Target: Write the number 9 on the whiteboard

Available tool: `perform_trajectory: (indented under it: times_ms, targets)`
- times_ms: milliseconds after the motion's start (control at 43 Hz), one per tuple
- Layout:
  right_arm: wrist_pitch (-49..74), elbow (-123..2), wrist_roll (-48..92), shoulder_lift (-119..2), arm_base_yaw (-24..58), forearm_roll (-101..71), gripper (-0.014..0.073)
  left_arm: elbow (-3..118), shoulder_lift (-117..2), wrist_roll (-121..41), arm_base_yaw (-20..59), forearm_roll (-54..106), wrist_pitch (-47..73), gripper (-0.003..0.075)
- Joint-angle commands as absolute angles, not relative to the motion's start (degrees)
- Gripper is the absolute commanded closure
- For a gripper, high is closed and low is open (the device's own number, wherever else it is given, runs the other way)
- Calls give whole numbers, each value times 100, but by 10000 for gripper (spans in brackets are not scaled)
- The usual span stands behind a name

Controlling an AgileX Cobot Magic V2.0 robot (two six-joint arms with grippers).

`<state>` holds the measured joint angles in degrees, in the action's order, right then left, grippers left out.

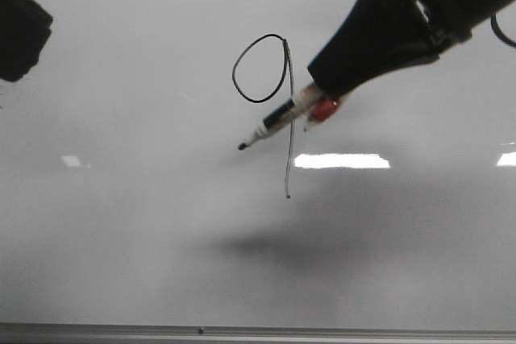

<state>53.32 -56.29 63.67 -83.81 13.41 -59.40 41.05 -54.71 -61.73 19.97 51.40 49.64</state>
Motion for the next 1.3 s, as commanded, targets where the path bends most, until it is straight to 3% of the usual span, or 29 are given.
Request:
perform_trajectory:
  times_ms: [0,116,349,535,884,977,1093,1186,1279]
  targets:
    - [6159,-6073,6454,-8080,1542,-5903,654,4601,-5688,-6203,2099,5245,5046,93]
    - [6748,-6402,6377,-8073,1911,-5848,654,5012,-6196,-6361,2532,5052,5236,104]
    - [7169,-6880,6273,-8073,2485,-5848,654,5402,-6836,-6428,3473,4784,5287,328]
    - [7156,-6895,6273,-8073,2598,-5839,654,5414,-6837,-6428,3533,4784,5287,497]
    - [7156,-6895,6273,-8073,2597,-5969,648,5414,-6837,-6428,3533,4813,5172,699]
    - [7118,-6895,6273,-8073,2597,-6228,575,5414,-6837,-6428,3533,4813,5121,739]
    - [7035,-6895,6278,-8073,2597,-6510,337,5414,-6837,-6428,3533,4813,5053,739]
    - [6883,-6895,6278,-8028,2597,-6774,97,5414,-6837,-6428,3533,4762,5053,739]
    - [6422,-6895,6346,-7829,2552,-6803,9,5414,-6851,-6384,3494,4734,5030,739]
